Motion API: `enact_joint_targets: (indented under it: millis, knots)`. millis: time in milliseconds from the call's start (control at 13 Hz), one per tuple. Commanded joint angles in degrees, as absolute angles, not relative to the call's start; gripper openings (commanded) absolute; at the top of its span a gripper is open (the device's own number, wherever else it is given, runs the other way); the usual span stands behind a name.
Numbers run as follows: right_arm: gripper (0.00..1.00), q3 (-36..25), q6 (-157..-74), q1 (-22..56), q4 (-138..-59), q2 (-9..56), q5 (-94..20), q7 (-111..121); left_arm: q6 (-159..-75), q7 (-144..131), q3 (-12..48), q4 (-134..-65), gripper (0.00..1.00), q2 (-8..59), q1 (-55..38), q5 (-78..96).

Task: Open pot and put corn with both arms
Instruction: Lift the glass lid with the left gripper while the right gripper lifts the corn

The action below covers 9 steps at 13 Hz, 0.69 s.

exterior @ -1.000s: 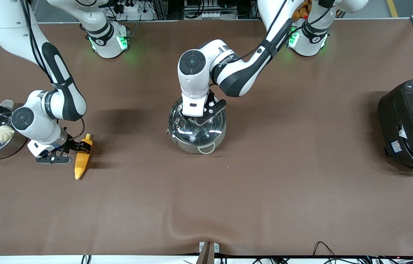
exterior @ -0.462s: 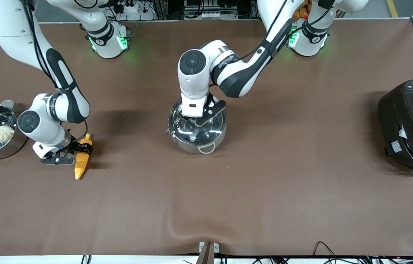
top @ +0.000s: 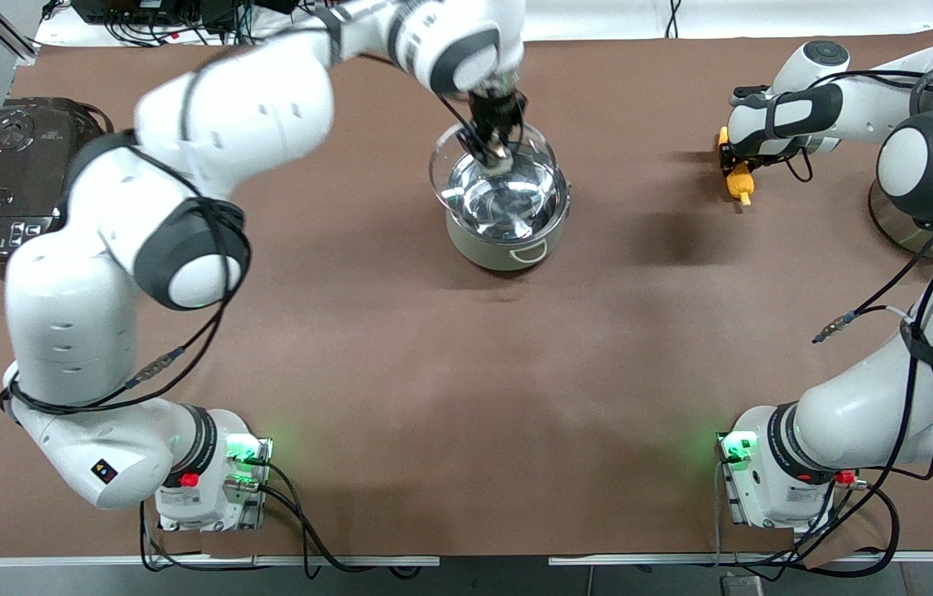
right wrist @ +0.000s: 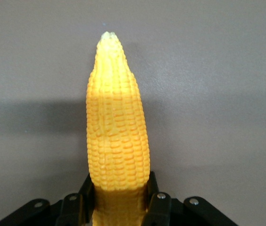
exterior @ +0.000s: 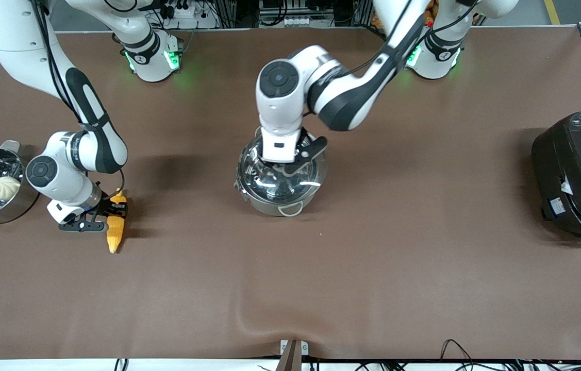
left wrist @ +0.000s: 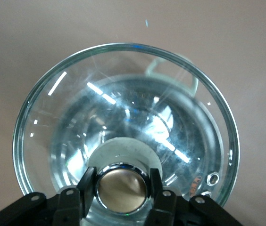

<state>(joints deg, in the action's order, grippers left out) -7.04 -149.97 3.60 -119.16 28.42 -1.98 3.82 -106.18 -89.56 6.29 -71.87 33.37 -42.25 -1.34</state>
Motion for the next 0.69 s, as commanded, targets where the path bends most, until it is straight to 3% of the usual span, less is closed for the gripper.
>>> enact_joint_targets:
  millis: [0, 154, 385, 615]
  knots:
    - [0.21, -6.5, -148.4, 4.0, -117.9, 26.2, -2.0, 3.4, -99.3, -82.7, 6.9, -73.6, 0.00, 24.2, -35.7, -2.0]
    - [0.21, -6.5, -141.0, 5.4, -114.4, 23.7, -2.1, 3.3, -94.6, -69.5, 6.9, -75.7, 0.00, 20.2, -29.7, -1.2]
    - [0.21, -6.5, -124.5, 7.0, -105.1, 20.9, -2.1, 1.2, -94.9, -51.4, 7.0, -85.7, 0.00, 14.2, -19.3, 1.0]
    - [0.21, -6.5, -112.9, 10.0, -99.1, 17.6, -2.1, -3.2, -104.2, -34.9, 7.0, -100.7, 0.00, 7.6, -10.0, 1.1]
